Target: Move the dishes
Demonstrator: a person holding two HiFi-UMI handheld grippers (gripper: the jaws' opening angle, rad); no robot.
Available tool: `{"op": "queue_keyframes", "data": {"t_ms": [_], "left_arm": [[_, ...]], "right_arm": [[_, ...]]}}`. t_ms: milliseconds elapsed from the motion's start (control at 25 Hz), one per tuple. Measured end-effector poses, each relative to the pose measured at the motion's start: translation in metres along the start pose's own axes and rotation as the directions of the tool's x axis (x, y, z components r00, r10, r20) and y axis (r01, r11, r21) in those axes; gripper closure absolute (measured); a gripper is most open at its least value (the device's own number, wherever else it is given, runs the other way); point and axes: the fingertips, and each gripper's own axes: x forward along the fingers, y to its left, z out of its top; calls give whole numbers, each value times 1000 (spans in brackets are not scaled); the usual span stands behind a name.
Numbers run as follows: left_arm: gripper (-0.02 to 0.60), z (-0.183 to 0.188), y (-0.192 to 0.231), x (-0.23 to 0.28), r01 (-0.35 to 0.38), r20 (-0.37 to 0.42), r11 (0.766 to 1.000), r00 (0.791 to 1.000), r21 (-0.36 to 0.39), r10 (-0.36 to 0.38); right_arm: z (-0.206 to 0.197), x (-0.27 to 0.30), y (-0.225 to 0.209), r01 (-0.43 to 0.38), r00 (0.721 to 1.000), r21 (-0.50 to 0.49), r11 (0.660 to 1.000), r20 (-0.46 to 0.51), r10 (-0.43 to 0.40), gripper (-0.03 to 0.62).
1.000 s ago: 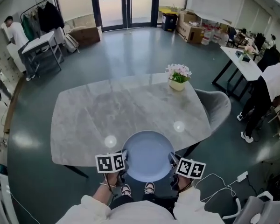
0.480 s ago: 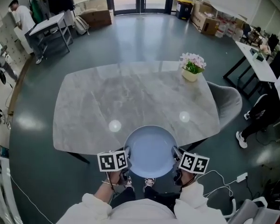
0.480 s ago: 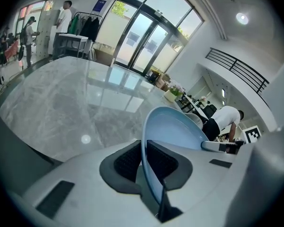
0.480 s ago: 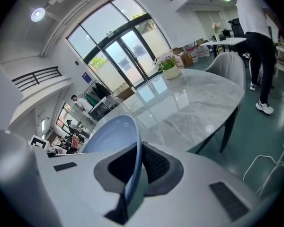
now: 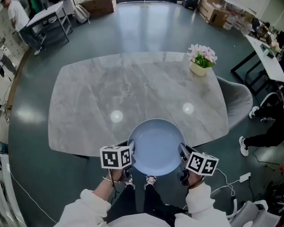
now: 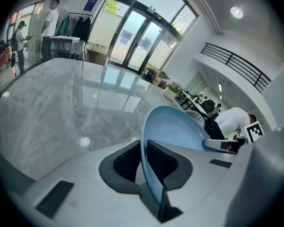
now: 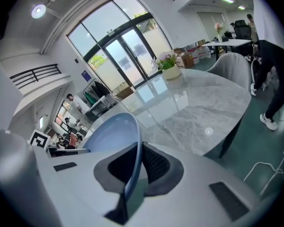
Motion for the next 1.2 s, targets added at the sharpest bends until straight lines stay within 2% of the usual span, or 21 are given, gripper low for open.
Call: {"op": "queue_keyframes", "data": {"t_ms": [560,1000,1200], "left_arm": [[554,16,25,67,-17,-35,1000,999,-3,17],[554,3,40,98,-42,-58,998,998,-40,40],[554,3,42,107,-49,-61,998,997,-29,48]], "right_arm": [[20,67,-33,27,999,-28,999,-17,-28,520],[14,99,-56,35,998,-22,999,-49,-36,520],[14,106,-63,33,998,-13,999,-53,-34,520]]}}
